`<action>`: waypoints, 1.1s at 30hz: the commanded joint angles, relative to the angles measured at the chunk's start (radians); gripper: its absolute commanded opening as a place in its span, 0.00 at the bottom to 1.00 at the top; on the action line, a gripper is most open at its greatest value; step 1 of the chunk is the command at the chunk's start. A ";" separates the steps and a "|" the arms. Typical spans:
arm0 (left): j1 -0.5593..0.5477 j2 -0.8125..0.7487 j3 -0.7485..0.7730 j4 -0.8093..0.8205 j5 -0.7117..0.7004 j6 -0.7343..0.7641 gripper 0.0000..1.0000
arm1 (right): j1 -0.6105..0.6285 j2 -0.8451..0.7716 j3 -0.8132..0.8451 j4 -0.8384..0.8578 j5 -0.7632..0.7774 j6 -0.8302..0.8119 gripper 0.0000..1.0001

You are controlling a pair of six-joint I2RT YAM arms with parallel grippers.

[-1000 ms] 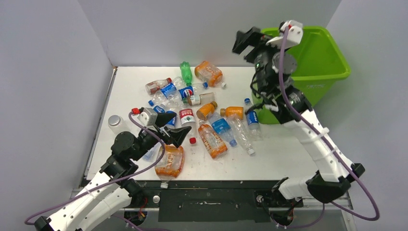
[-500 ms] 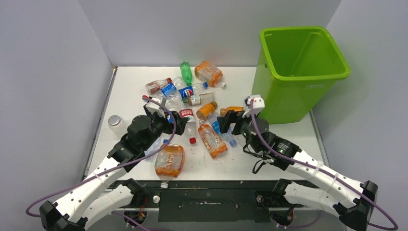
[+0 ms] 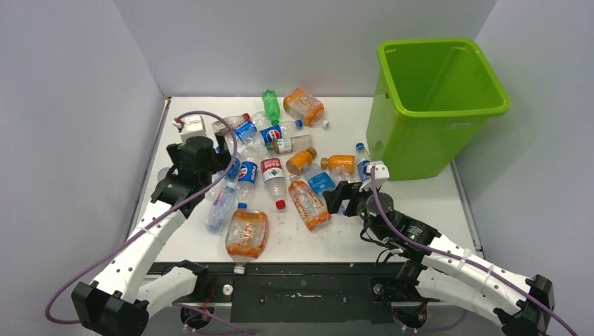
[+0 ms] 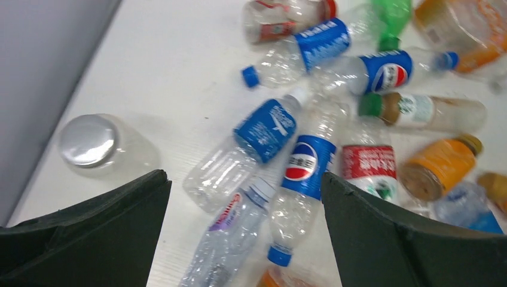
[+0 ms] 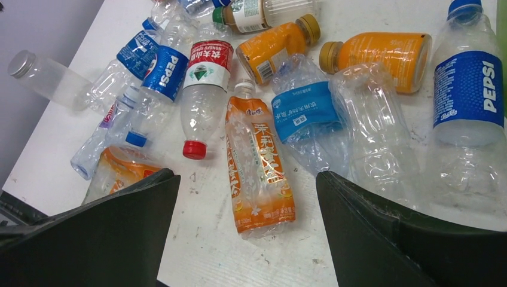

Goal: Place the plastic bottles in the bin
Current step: Pick up the plastic bottle at the center of the board.

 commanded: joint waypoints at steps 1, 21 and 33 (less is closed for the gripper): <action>0.152 -0.011 0.084 -0.129 -0.057 -0.010 0.96 | 0.008 -0.029 -0.044 0.090 -0.026 0.018 0.88; 0.566 0.136 -0.063 0.062 0.147 -0.091 0.96 | 0.009 -0.057 -0.081 0.131 -0.092 0.007 0.88; 0.568 0.244 -0.136 0.166 0.045 -0.051 0.96 | 0.008 -0.047 -0.081 0.157 -0.115 0.000 0.88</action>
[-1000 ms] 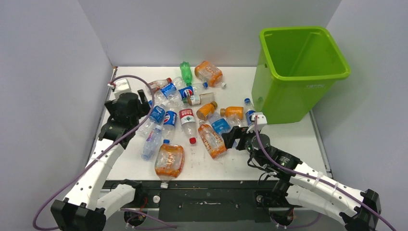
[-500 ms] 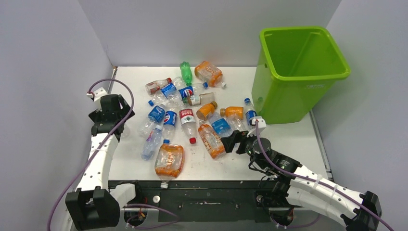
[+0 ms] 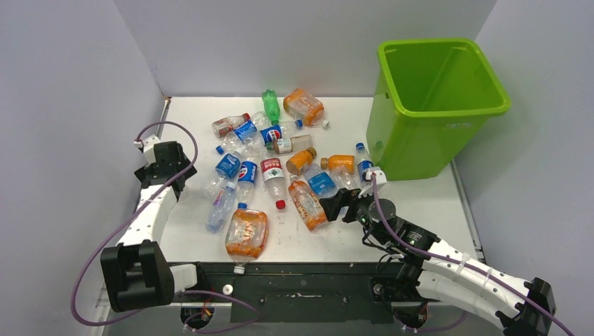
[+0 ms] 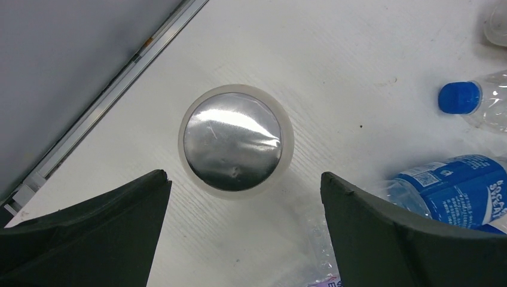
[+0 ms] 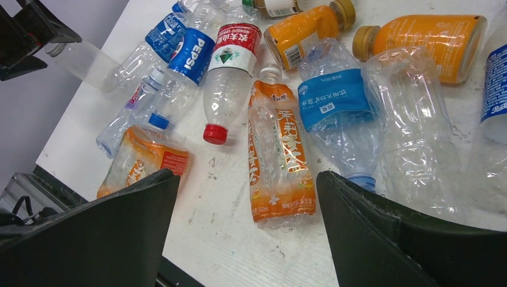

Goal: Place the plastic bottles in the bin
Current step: Pick up the plastic bottle at the center of the board.

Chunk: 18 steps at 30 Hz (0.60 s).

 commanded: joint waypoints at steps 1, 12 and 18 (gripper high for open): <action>0.007 0.039 -0.020 0.091 -0.042 0.006 0.96 | 0.008 0.010 0.032 0.059 -0.015 -0.015 0.88; 0.037 0.101 -0.054 0.152 -0.029 -0.024 0.91 | 0.008 -0.005 0.029 0.057 -0.014 -0.009 0.88; 0.052 0.109 -0.078 0.191 0.011 -0.030 0.79 | 0.007 -0.029 0.036 0.010 0.001 -0.009 0.89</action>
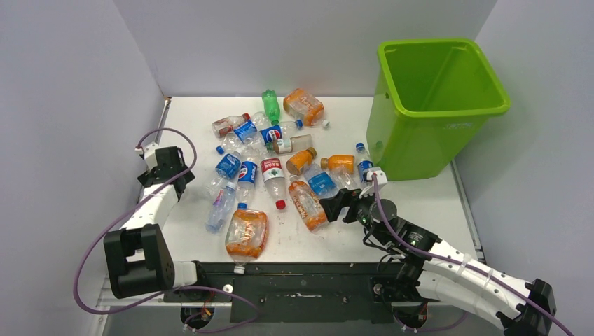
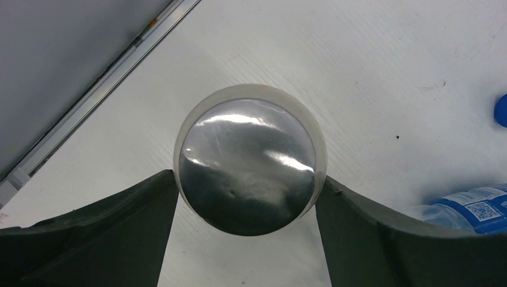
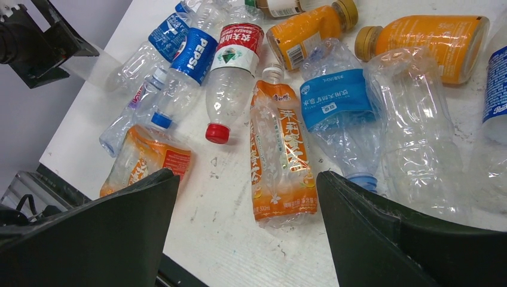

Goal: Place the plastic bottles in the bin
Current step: Pick up the plastic bottle at the center of the board.

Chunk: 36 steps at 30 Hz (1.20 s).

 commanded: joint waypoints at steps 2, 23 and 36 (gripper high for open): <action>0.018 0.003 -0.012 0.087 0.047 -0.018 0.73 | 0.008 -0.028 0.036 0.008 0.013 -0.008 0.89; -0.254 -0.388 0.054 0.287 0.722 -0.025 0.19 | 0.012 0.025 0.173 -0.044 -0.095 -0.136 0.89; -0.541 -0.349 -0.003 0.798 1.483 -0.177 0.18 | 0.012 -0.049 0.298 -0.089 -0.386 -0.255 0.93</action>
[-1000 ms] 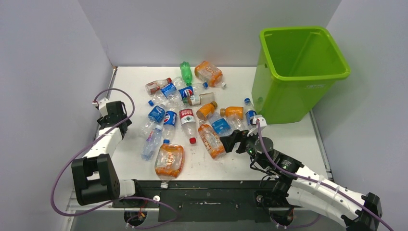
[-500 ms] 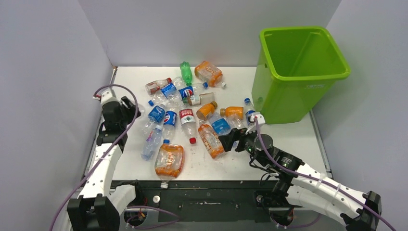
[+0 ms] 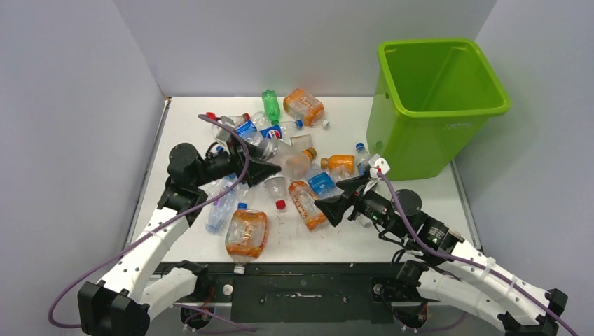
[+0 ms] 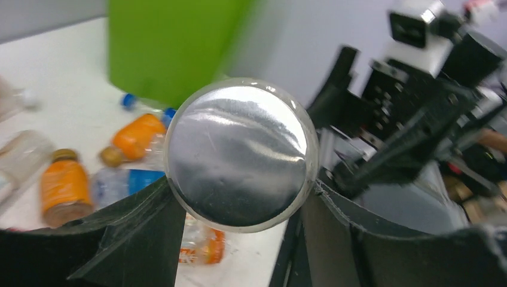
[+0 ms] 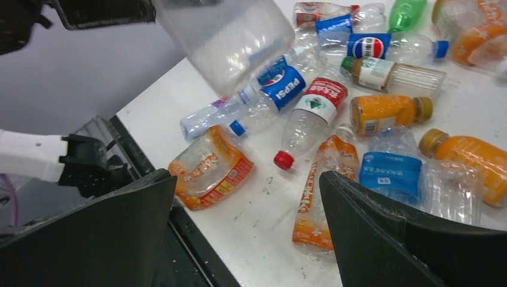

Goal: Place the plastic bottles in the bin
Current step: Pick up the plastic bottle at the center of the board.

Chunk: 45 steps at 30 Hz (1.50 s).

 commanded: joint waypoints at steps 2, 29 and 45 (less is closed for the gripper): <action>-0.074 0.008 -0.114 0.450 0.279 -0.201 0.15 | 0.006 -0.019 0.056 0.026 -0.196 0.001 0.90; -0.169 -0.033 -0.154 0.461 0.295 -0.230 0.04 | 0.021 0.294 0.255 0.006 -0.268 -0.035 0.98; -0.186 -0.024 -0.252 0.859 0.141 -0.487 0.70 | 0.094 0.177 -0.042 0.557 -0.198 0.127 0.39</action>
